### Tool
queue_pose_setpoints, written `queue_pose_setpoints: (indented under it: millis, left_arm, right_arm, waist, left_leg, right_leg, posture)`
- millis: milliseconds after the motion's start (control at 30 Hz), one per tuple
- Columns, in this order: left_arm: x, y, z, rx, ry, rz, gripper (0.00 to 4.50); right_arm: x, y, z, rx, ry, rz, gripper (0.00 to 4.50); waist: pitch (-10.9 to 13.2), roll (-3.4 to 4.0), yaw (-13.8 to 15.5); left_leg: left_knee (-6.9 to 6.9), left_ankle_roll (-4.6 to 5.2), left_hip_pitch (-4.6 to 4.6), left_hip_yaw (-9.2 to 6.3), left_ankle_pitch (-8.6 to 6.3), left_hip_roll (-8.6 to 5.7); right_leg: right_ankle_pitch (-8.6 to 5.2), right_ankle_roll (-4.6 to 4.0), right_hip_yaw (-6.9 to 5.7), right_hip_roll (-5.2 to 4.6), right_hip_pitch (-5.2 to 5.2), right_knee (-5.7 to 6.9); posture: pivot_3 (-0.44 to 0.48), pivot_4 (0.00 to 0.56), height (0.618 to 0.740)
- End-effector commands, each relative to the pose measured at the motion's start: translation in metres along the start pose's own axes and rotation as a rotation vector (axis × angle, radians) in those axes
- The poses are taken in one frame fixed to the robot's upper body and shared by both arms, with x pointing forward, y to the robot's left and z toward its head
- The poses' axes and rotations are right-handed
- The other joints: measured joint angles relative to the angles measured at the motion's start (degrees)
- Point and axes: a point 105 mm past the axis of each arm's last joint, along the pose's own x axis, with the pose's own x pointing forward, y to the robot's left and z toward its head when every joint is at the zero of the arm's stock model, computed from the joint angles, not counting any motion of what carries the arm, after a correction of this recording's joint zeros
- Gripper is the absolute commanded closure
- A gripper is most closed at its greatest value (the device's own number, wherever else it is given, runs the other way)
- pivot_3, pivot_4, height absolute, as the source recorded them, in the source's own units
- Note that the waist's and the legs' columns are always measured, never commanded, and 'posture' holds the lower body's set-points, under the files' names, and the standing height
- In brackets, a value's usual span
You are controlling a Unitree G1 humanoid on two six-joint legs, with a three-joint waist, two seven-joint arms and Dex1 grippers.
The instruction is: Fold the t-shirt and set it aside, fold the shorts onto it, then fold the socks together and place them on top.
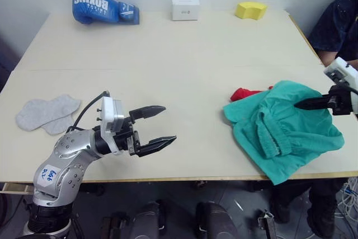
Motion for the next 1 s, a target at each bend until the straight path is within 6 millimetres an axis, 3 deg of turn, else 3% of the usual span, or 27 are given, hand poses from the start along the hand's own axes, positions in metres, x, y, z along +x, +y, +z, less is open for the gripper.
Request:
queue_pose_setpoints:
  millis: [33,267,433,633,733,867,1000]
  left_arm:
    - [-0.006,-0.004,0.008,0.034,0.004,0.011,0.02]
    - [-0.009,-0.005,0.006,0.031,0.018,0.035,0.02]
    - [-0.011,0.002,0.000,0.031,0.056,0.043,0.00]
    - [-0.018,0.009,-0.003,-0.001,0.083,0.046,0.00]
    - [-0.023,0.013,-0.010,-0.013,0.121,0.036,0.00]
    - [-0.028,0.019,-0.014,-0.006,0.151,0.038,0.00]
    - [-0.043,0.030,-0.016,-0.003,0.172,0.092,0.00]
  right_arm:
    - [-0.005,-0.020,0.000,-0.035,-0.015,-0.144,4.50]
    - [-0.006,-0.035,-0.025,0.048,-0.013,-0.248,4.50]
    - [-0.014,-0.045,-0.026,0.013,-0.067,-0.342,3.14]
    - [-0.035,-0.051,-0.010,-0.204,-0.201,-0.458,1.02]
    - [-0.053,-0.050,-0.002,-0.422,-0.195,-0.542,0.02]
    - [-0.064,-0.035,0.041,-0.571,-0.400,-0.600,0.02]
    - [-0.050,-0.004,0.071,-0.582,-0.546,-0.499,0.02]
  waist:
    - [0.0,0.01,0.0]
    - [0.0,0.03,0.4]
    - [0.0,0.03,0.1]
    - [0.0,0.05,0.0]
    - [0.0,0.06,0.0]
    - [0.0,0.06,-0.2]
    - [0.0,0.07,-0.3]
  left_leg:
    - [0.02,0.01,-0.01,0.01,0.00,-0.02]
    - [0.45,0.26,-0.05,0.02,-0.16,-0.08]
    - [0.50,0.22,-0.05,0.03,-0.20,-0.05]
    - [0.49,0.19,-0.04,0.09,-0.22,-0.04]
    - [0.50,0.20,-0.01,0.10,-0.22,-0.04]
    - [0.55,0.20,0.02,0.15,-0.22,-0.03]
    - [0.54,0.11,0.08,0.20,-0.27,0.20]
  right_leg:
    - [0.00,0.00,0.00,0.01,0.00,0.00]
    - [0.00,0.01,0.05,-0.07,0.09,0.19]
    - [0.00,0.00,0.13,-0.13,0.09,0.24]
    - [0.00,0.01,0.14,-0.07,0.06,0.30]
    - [0.00,0.02,0.16,-0.05,0.06,0.33]
    - [-0.01,0.02,0.23,-0.05,0.06,0.35]
    - [-0.01,0.02,0.35,-0.06,0.05,0.37]
  posture:
    - [0.000,0.150,0.740]
    - [0.000,0.150,0.740]
    - [0.000,0.150,0.740]
    - [0.000,0.150,0.740]
    - [0.000,0.150,0.740]
    - [0.000,0.150,0.740]
    - [0.000,0.150,0.740]
